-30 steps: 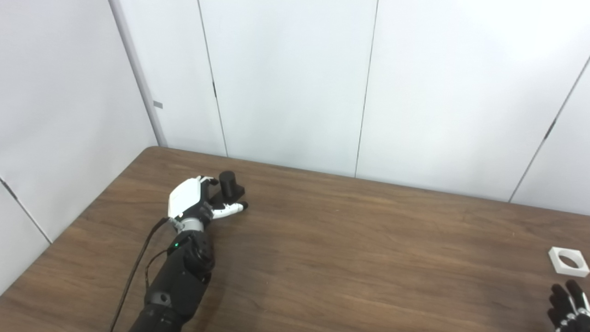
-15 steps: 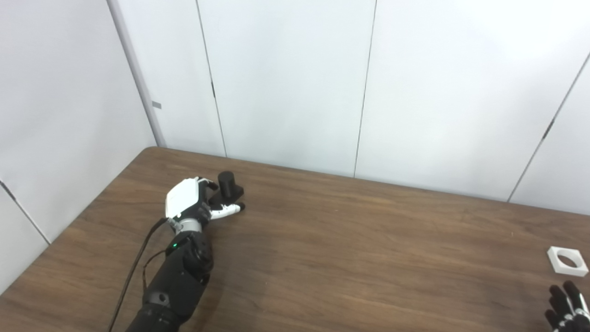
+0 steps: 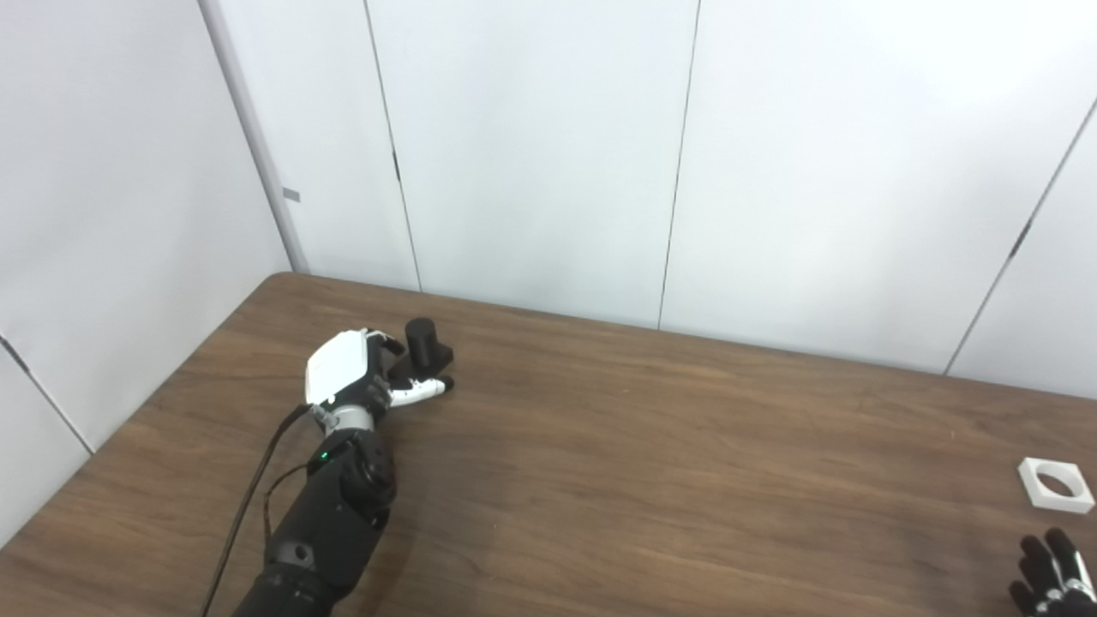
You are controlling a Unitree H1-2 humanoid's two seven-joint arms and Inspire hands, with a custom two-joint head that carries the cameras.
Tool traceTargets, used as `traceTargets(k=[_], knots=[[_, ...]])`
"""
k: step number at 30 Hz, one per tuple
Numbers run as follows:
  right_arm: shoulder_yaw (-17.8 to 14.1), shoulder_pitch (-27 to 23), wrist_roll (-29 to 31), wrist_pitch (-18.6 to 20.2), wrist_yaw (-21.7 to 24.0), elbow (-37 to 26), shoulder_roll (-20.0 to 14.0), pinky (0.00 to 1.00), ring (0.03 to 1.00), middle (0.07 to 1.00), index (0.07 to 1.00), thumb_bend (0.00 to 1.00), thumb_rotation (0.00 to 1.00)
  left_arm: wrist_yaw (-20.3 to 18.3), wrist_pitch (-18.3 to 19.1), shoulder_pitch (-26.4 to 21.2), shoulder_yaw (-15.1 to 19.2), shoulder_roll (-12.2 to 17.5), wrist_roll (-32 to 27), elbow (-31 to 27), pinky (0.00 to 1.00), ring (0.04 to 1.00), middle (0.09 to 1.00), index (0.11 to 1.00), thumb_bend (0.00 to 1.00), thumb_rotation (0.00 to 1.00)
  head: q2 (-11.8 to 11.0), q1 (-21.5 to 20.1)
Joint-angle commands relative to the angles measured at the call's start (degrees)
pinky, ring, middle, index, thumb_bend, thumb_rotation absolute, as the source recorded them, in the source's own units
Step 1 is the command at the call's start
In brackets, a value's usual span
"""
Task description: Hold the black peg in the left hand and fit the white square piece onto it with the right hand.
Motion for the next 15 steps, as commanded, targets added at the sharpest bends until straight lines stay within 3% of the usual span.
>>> traceTargets(k=[1, 7, 8, 9, 15], knots=[[0.18, 1.8, 0.39, -0.31, -0.27, -0.31, 0.78, 1.0, 1.0, 0.976, 1.0, 0.55, 1.0, 1.33, -0.46, -2.19, 0.15, 1.91, -0.02, -0.44, 1.0, 0.976, 0.897, 0.684, 0.85, 0.35, 0.09, -0.09], [0.21, 1.99, 0.28, -0.15, -0.48, -0.77, 0.97, 1.0, 0.999, 0.964, 1.0, 0.54, 1.0, 2.04, -3.44, -2.46, 0.46, 2.02, -1.42, 0.57, 1.0, 0.949, 0.864, 0.603, 0.79, 0.23, 0.24, -0.43], [0.18, 2.0, 0.34, -0.08, -0.52, -0.87, 1.02, 1.0, 1.0, 0.966, 1.0, 0.54, 1.0, 2.75, -4.43, -2.54, 0.74, 1.89, -1.91, 0.91, 1.0, 0.935, 0.85, 0.536, 0.63, 0.14, 0.28, -0.48], [0.13, 2.01, 0.44, -0.06, -0.57, -0.95, 1.08, 1.0, 0.998, 0.965, 0.996, 0.54, 1.0, 3.34, -5.29, -2.6, 0.9, 1.8, -2.32, 1.19, 1.0, 0.925, 0.839, 0.513, 0.58, 0.1, 0.25, -0.5], [0.2, 2.04, -0.17, 0.36, -0.95, -1.52, 0.99, 1.0, 0.99, 0.958, 0.99, 0.54, 1.0, 4.11, -6.84, -2.93, 0.28, 1.76, -3.25, 2.24, 1.0, 0.876, 0.798, 0.486, 0.52, 0.05, 0.31, -0.71]])
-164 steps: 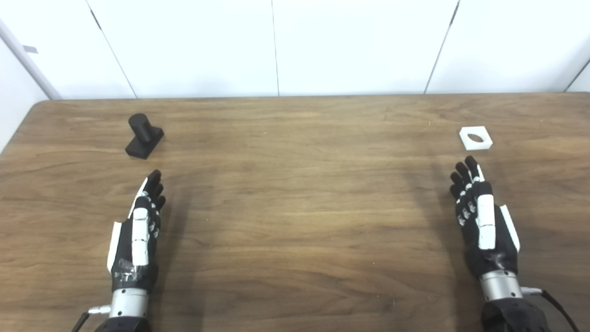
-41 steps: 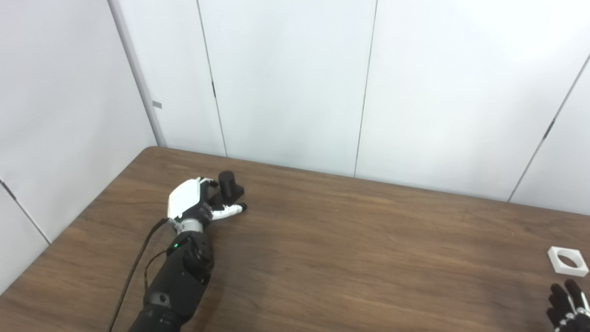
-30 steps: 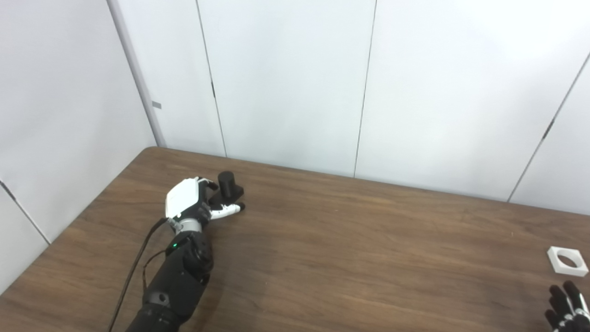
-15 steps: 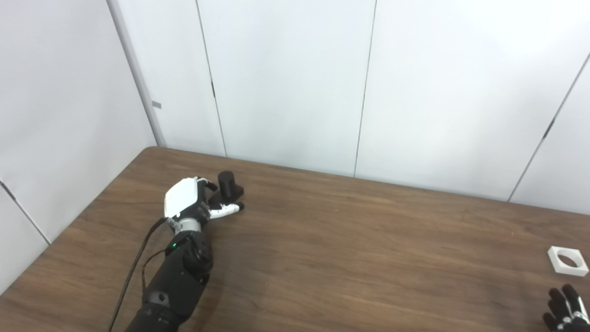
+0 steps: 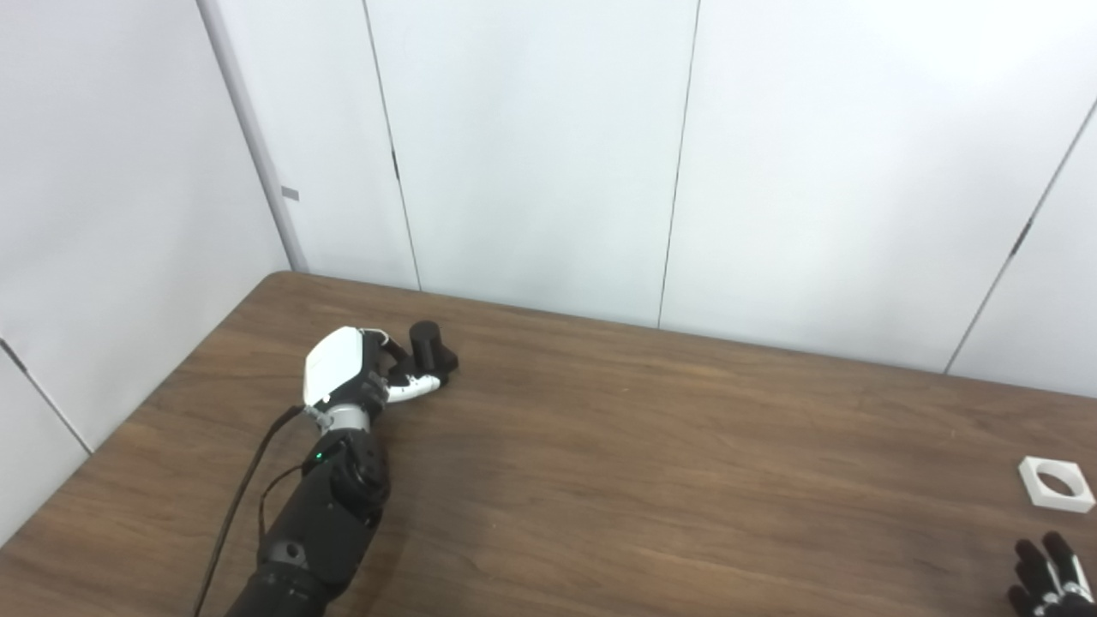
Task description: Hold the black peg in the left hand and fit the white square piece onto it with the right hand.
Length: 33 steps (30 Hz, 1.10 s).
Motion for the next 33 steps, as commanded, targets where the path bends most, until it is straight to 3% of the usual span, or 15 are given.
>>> traceTargets(k=[1, 15, 33], knots=[[0.17, 1.59, 0.03, -0.67, -0.39, -0.98, 0.88, 1.0, 0.987, 0.956, 0.989, 0.54, 1.0, 1.45, -1.5, -2.7, -0.19, 1.29, 0.17, 0.18, 1.0, 0.876, 0.795, 0.486, 0.52, 0.05, 0.05, 0.08], [0.93, 1.73, -0.22, -0.69, -0.69, -2.08, 0.98, 1.0, 0.997, 0.959, 0.994, 0.53, 1.0, -1.83, -1.92, -1.05, -1.36, 2.03, -1.22, -2.2, 1.0, 0.873, 0.785, 0.487, 0.52, 0.05, 0.8, -1.52], [1.88, 0.85, -1.14, 0.73, -2.12, -3.15, 1.46, 1.0, 0.998, 0.968, 1.0, 0.46, 1.0, -9.64, -2.65, 10.5, -6.84, 1.5, 1.1, -21.45, 1.0, 0.888, 0.795, 0.488, 0.52, 0.05, 2.12, -4.14]])
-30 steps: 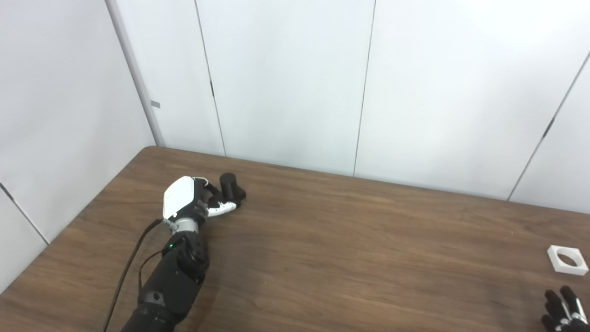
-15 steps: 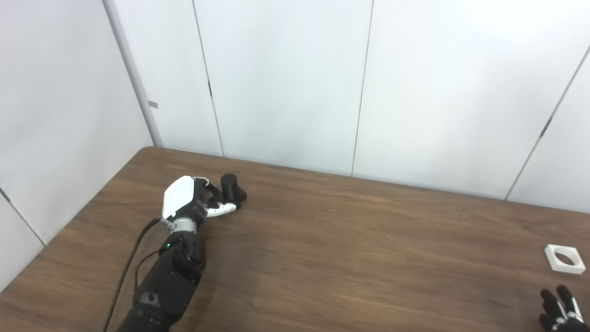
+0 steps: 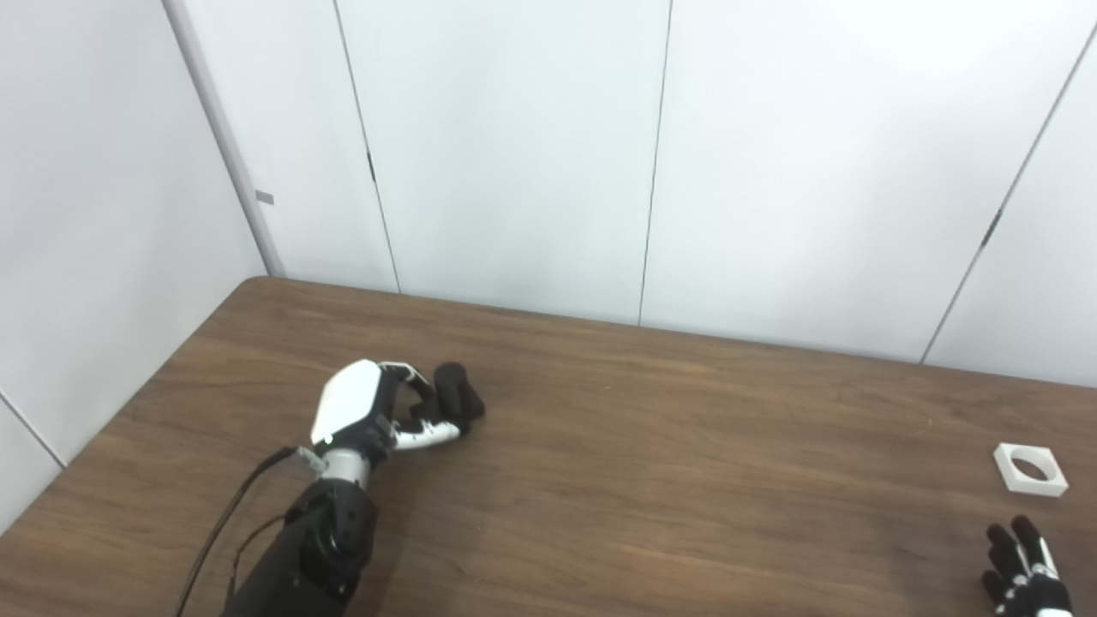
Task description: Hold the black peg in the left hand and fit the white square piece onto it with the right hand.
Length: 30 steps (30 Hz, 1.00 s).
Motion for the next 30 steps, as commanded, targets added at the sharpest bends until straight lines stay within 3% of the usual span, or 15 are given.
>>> traceTargets(k=[1, 7, 13, 30], knots=[[0.31, 0.47, -0.1, -1.31, -0.26, -1.27, 1.27, 1.0, 0.996, 0.967, 1.0, 0.46, 1.0, -1.28, -1.27, 0.08, -0.98, 0.48, 1.01, -2.95, 1.0, 0.887, 0.798, 0.488, 0.52, 0.05, 0.07, -0.14], [0.21, -0.11, -0.25, -0.07, -1.07, -2.12, 1.26, 1.0, 0.979, 0.955, 0.99, 0.48, 1.0, -2.54, -3.95, 3.31, -3.44, -0.43, 1.66, -8.35, 1.0, 0.885, 0.797, 0.488, 0.52, 0.05, 1.1, -2.39], [-0.21, -0.4, -0.45, -0.47, -1.33, -2.61, 0.66, 1.0, 0.96, 0.941, 0.984, 0.51, 1.0, -3.51, -5.72, 6.46, -7.51, -1.03, 6.57, -13.46, 1.0, 0.887, 0.797, 0.488, 0.52, 0.05, 2.59, -4.84], [0.78, -0.54, -1.79, 3.63, -2.06, -7.25, 0.95, 1.0, 0.966, 0.942, 0.986, 0.52, 1.0, -12.43, -6.65, 12.95, -14.86, -4.15, 13.49, -23.58, 1.0, 0.897, 0.804, 0.488, 0.52, 0.05, 8.26, -11.42]])
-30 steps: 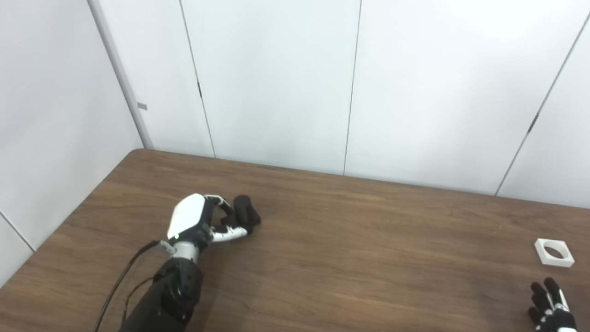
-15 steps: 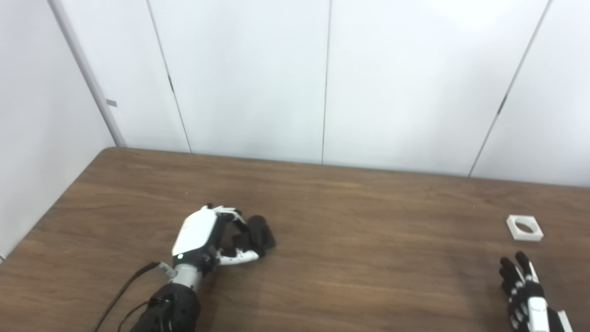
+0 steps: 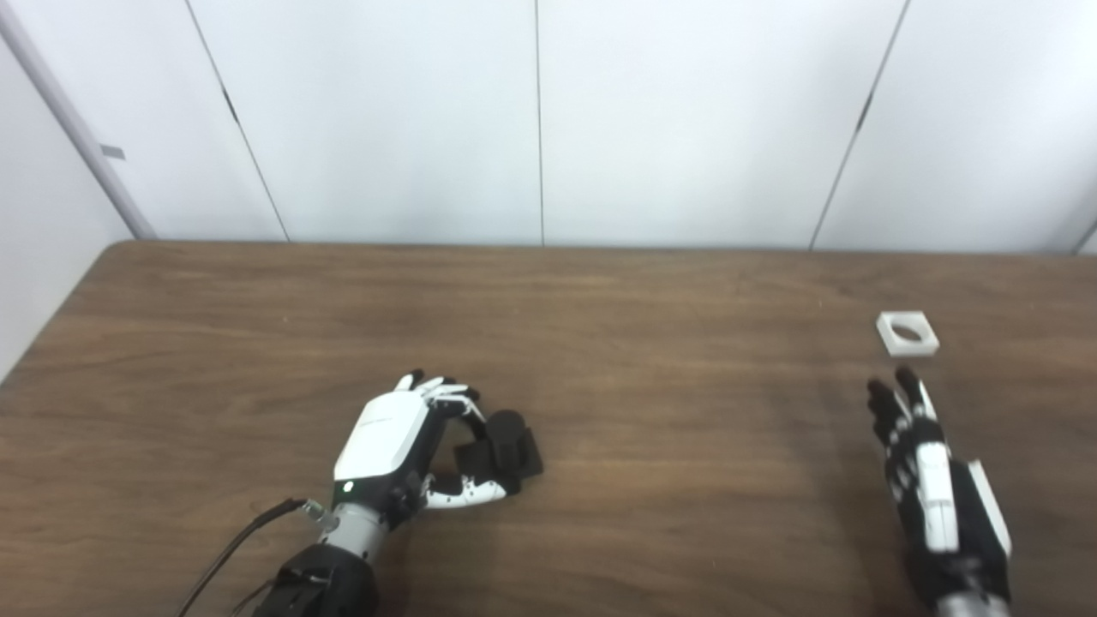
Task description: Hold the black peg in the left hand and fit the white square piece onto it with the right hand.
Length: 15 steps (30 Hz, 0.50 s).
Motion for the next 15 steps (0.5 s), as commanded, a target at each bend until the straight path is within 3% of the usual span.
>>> traceTargets(k=[1, 7, 15], knots=[[0.07, -0.1, -0.27, 0.1, -0.26, -2.91, 0.9, 1.0, 0.967, 0.942, 0.985, 0.52, 1.0, -1.63, -2.06, 0.5, -1.46, -0.26, 1.52, -1.65, 1.0, 0.896, 0.803, 0.488, 0.52, 0.05, 0.47, -0.54], [-0.48, -0.24, -0.37, 0.95, -1.18, -4.08, 1.07, 0.98, 0.93, 0.927, 0.951, 0.55, 0.99, -2.76, -3.46, 1.27, -3.53, -1.54, 3.35, -1.63, 1.0, 0.894, 0.804, 0.488, 0.52, 0.05, 1.73, -1.84], [-0.56, -1.15, -3.12, 1.29, -1.56, -4.55, -0.19, 0.95, 0.915, 0.907, 0.899, 0.5, 0.8, -3.19, -4.67, 1.85, -4.84, -2.34, 4.48, -0.94, 1.0, 0.906, 0.808, 0.488, 0.52, 0.05, 2.7, -2.64]])
